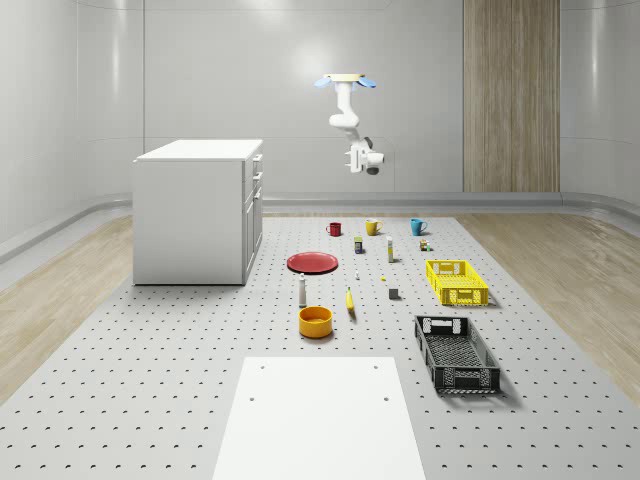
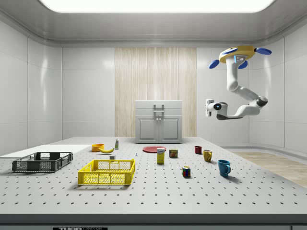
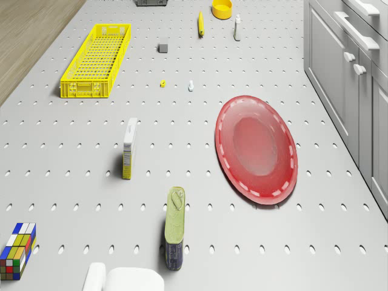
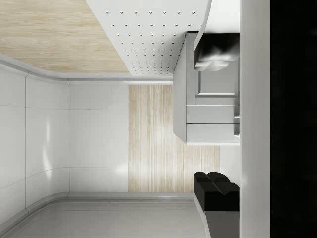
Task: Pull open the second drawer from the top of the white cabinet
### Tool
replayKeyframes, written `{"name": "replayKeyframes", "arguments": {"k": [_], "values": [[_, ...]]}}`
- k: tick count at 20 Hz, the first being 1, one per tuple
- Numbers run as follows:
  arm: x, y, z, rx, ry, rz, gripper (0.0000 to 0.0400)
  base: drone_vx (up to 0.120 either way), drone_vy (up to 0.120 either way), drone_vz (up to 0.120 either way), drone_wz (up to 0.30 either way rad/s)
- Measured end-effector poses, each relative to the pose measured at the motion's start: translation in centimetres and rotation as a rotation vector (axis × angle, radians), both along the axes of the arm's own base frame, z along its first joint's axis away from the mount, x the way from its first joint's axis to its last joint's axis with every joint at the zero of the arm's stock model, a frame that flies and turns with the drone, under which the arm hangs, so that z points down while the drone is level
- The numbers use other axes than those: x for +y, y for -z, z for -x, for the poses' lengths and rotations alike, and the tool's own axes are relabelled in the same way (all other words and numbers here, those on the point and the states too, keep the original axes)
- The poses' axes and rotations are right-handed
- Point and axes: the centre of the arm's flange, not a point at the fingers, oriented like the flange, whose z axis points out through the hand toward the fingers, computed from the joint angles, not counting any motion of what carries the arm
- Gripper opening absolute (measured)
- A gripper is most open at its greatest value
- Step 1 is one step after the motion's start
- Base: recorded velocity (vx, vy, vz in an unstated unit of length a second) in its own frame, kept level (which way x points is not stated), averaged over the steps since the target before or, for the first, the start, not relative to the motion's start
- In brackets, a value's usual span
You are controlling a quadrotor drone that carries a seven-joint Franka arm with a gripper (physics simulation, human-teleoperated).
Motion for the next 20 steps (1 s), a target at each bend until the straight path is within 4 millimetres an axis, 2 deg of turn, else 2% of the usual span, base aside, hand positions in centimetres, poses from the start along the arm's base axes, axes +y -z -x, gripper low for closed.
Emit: {"name": "replayKeyframes", "arguments": {"k": [20], "values": [[-0.01,0.01,0.00,0.000,0.000,0.000,0.0300,0.120,-0.120,0.000,0.000]]}}
